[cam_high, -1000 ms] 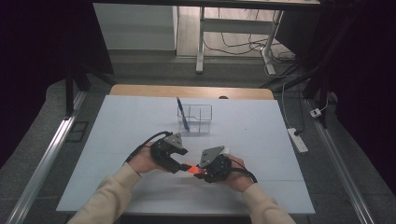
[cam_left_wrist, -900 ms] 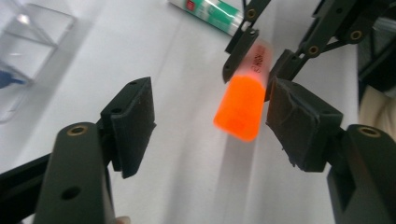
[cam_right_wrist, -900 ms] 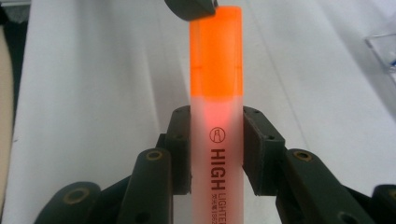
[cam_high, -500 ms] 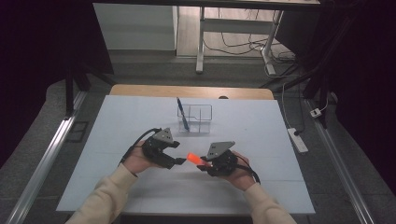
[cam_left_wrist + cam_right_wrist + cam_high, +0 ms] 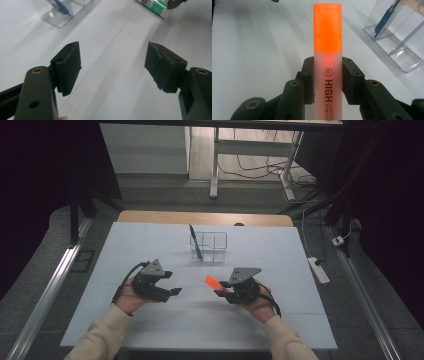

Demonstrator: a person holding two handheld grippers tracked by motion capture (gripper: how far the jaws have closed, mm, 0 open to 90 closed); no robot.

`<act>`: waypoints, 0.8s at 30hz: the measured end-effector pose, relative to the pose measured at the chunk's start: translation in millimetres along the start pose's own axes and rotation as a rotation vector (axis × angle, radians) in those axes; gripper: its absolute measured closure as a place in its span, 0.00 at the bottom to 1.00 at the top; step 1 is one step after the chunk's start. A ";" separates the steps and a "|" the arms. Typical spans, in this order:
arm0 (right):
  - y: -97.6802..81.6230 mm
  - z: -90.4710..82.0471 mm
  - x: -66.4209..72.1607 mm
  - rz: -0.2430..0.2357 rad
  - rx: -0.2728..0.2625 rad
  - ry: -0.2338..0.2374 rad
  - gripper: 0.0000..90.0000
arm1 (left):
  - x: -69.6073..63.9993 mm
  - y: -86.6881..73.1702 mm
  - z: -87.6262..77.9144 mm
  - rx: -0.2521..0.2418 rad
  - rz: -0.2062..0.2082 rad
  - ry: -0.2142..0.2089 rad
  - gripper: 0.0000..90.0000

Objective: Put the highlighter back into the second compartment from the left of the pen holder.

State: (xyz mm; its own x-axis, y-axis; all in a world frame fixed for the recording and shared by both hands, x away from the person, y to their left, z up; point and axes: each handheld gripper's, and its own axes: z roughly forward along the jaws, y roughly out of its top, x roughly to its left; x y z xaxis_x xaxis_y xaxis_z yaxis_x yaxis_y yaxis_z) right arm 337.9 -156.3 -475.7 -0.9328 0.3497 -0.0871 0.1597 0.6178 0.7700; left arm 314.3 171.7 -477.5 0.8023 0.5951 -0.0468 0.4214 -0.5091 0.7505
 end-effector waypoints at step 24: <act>-0.9 -11.0 -11.2 0.085 -0.108 -0.069 0.73 | 2.8 -62.7 -37.5 -0.004 -0.098 0.095 0.31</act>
State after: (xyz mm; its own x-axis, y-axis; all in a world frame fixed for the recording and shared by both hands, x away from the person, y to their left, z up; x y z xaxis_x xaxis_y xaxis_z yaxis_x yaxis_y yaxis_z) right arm 344.7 -168.5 -468.5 -0.8924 0.4474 -0.0592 0.1980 0.5059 0.8395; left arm 274.3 228.6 -499.9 0.7135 0.6983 -0.0576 0.4939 -0.4429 0.7482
